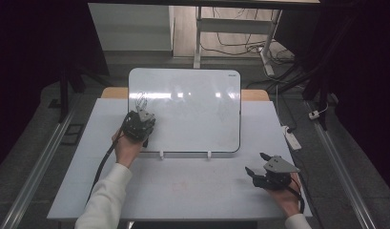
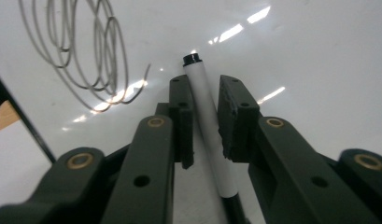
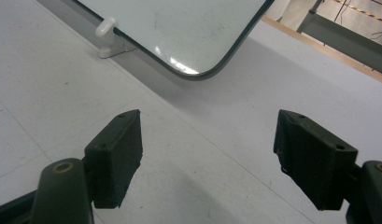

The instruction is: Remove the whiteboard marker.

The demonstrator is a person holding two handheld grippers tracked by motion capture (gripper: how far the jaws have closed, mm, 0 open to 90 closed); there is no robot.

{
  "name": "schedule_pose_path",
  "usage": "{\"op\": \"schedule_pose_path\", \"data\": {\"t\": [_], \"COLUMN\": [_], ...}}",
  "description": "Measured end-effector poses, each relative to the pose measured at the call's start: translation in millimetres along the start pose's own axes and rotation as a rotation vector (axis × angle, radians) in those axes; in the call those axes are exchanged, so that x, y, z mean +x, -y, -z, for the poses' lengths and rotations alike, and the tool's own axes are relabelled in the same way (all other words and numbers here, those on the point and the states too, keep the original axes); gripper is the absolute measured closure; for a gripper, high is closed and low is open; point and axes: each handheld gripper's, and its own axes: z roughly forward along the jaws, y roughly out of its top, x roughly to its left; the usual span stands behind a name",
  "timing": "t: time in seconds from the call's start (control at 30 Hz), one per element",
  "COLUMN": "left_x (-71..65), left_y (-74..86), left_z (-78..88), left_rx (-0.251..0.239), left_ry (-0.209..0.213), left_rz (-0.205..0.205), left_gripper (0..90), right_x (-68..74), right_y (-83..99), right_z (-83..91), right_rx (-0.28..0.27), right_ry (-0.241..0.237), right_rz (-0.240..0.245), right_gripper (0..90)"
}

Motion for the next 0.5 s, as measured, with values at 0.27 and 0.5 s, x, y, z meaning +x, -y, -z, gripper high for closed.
{"op": "schedule_pose_path", "data": {"t": [0.27,0.5], "left_x": [-3.3,-0.7], "left_y": [0.2,-0.5], "left_z": [-1.2,9.9], "left_rx": [-0.013,-0.051], "left_ry": [0.043,0.069], "left_rz": [0.006,0.007], "left_gripper": [81.6,81.7], "right_x": [0.3,0.4], "right_y": [-0.3,-0.4], "right_z": [0.2,0.7], "right_rx": [0.0,-0.004], "right_ry": [0.005,0.006], "right_rz": [0.009,0.005], "right_gripper": [23.9,23.9]}}
